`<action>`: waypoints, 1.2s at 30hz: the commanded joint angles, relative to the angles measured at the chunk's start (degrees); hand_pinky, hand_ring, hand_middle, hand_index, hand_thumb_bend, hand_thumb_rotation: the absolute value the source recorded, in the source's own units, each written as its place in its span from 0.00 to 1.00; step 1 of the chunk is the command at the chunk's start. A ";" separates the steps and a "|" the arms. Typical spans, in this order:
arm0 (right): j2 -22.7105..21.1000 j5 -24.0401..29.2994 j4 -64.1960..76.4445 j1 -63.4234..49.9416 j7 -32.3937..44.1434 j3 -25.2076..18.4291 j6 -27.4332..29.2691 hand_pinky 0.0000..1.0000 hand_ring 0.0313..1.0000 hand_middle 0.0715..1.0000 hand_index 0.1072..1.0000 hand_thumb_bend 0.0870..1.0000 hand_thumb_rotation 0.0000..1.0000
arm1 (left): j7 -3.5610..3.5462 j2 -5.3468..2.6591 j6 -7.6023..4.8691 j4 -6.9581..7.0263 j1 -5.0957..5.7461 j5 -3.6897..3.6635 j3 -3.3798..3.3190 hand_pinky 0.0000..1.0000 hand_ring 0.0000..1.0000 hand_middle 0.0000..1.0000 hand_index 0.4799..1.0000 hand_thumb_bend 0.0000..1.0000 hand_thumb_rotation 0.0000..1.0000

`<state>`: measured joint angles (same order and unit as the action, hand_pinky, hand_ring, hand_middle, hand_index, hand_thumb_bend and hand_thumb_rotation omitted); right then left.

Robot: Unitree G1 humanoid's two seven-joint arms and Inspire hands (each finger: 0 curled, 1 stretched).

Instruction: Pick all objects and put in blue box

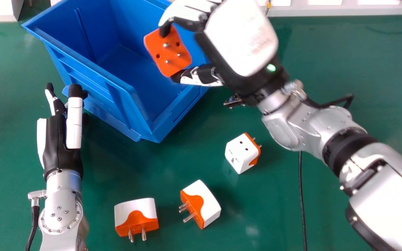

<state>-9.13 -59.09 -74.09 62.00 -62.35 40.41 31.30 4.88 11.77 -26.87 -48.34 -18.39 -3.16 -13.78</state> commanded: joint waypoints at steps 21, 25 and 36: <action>4.20 1.09 -1.55 5.30 11.34 0.83 -8.81 0.35 0.46 0.48 0.41 0.45 0.00 | -0.45 -0.17 -1.60 -1.73 -1.28 -0.22 0.28 0.86 0.90 0.86 0.89 0.96 1.00; 4.74 -0.10 -2.02 5.75 12.85 2.24 -13.72 0.35 0.47 0.50 0.42 0.45 0.00 | -0.50 -0.18 -1.61 -1.79 -1.26 -0.36 0.18 0.86 0.90 0.86 0.89 0.96 1.00; 5.28 0.63 -1.56 4.67 9.50 2.60 -18.98 0.82 0.89 0.89 0.87 0.79 0.21 | -0.31 -0.09 -1.49 -2.01 -1.48 -0.29 0.19 0.86 0.90 0.86 0.89 0.96 1.00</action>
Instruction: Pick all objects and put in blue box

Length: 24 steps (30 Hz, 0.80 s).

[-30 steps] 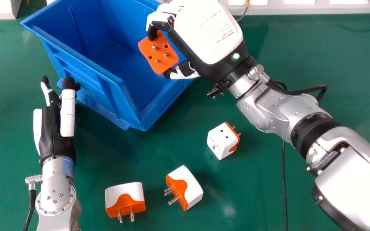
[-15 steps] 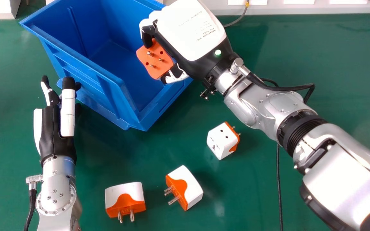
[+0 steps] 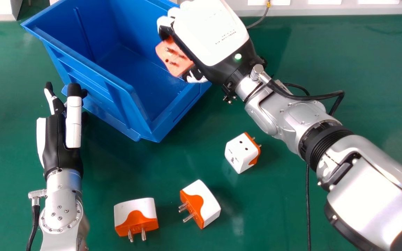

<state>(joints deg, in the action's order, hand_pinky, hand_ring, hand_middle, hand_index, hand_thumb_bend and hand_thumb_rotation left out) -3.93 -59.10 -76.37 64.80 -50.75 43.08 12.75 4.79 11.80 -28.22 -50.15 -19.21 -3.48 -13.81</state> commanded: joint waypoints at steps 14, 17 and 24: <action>-1.37 2.11 1.83 -0.22 -6.02 -1.23 0.45 0.99 0.99 0.99 0.99 0.92 0.34 | -0.12 -0.14 -0.24 0.22 -0.27 0.22 0.39 0.86 0.90 0.86 0.89 0.96 1.00; -3.40 2.71 4.69 -2.45 -8.39 -2.20 1.79 0.99 1.00 1.00 1.00 0.95 0.33 | 0.04 -0.16 -0.17 0.25 -0.32 0.27 0.39 0.86 0.90 0.86 0.89 0.96 1.00; -9.60 5.01 14.89 -14.17 -16.76 -5.72 5.30 1.00 1.00 1.00 1.00 0.99 0.32 | 0.48 -0.55 0.07 1.03 -0.16 0.28 0.48 0.85 0.90 0.86 0.89 0.97 1.00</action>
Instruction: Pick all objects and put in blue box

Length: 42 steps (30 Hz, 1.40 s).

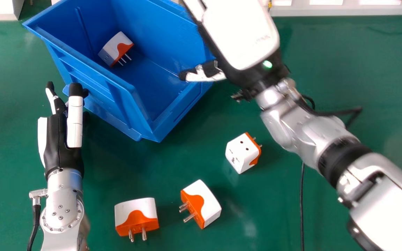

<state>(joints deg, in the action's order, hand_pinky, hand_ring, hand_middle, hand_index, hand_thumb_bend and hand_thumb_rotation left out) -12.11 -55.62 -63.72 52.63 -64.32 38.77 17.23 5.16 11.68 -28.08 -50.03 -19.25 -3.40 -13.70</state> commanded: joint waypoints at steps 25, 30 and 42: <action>-11.28 11.12 -2.41 -14.57 41.84 -1.18 31.15 0.85 1.00 1.00 1.00 1.00 0.66 | -2.56 1.99 -0.13 4.21 3.04 -1.08 -0.96 0.85 0.90 0.86 0.89 0.97 1.00; -10.91 13.33 1.50 -15.46 52.20 -2.52 25.45 0.82 0.99 0.99 1.00 1.00 0.66 | -2.81 2.11 -0.09 4.98 3.64 -1.14 -1.17 0.86 0.90 0.87 0.89 0.96 1.00; -11.92 12.11 11.28 -18.55 55.85 -3.13 13.64 0.75 0.93 0.96 0.97 0.95 0.39 | -3.43 2.14 0.37 5.86 3.98 -1.38 -1.35 0.86 0.90 0.87 0.89 0.96 1.00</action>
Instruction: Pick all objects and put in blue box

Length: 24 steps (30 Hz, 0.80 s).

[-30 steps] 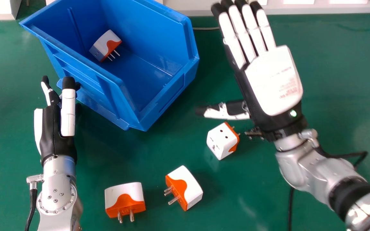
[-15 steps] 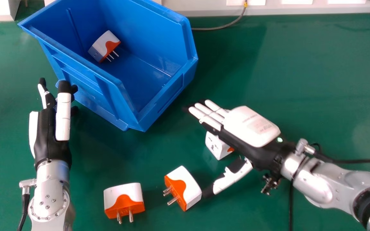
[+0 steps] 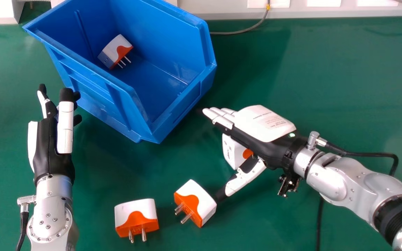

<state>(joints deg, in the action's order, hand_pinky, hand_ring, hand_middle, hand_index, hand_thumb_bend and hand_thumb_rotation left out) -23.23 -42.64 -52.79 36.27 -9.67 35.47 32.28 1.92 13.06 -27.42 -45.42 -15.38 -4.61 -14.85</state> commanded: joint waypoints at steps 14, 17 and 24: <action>-0.06 -0.01 6.98 -5.26 0.39 -2.92 -10.79 0.65 0.78 0.82 0.73 0.74 0.11 | -0.82 0.76 -0.14 1.40 0.13 -0.38 -0.51 0.86 0.90 0.87 0.89 0.97 1.00; 0.35 -0.14 6.93 -6.21 -5.57 -3.60 -9.39 0.59 0.71 0.75 0.67 0.68 0.09 | -0.93 0.77 -0.15 1.17 0.01 -0.45 -0.55 0.86 0.90 0.87 0.89 0.97 1.00; 1.04 0.91 4.59 -5.89 -9.26 -4.19 -6.45 0.50 0.61 0.65 0.59 0.60 0.05 | -1.13 0.92 -0.18 1.16 0.05 -0.56 -0.55 0.86 0.90 0.87 0.89 0.97 1.00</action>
<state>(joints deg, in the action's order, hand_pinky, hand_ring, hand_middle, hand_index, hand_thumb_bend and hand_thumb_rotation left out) -21.66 -41.57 -47.31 29.94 -17.58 32.64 26.72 1.06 13.14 -27.14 -44.80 -15.28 -4.91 -15.01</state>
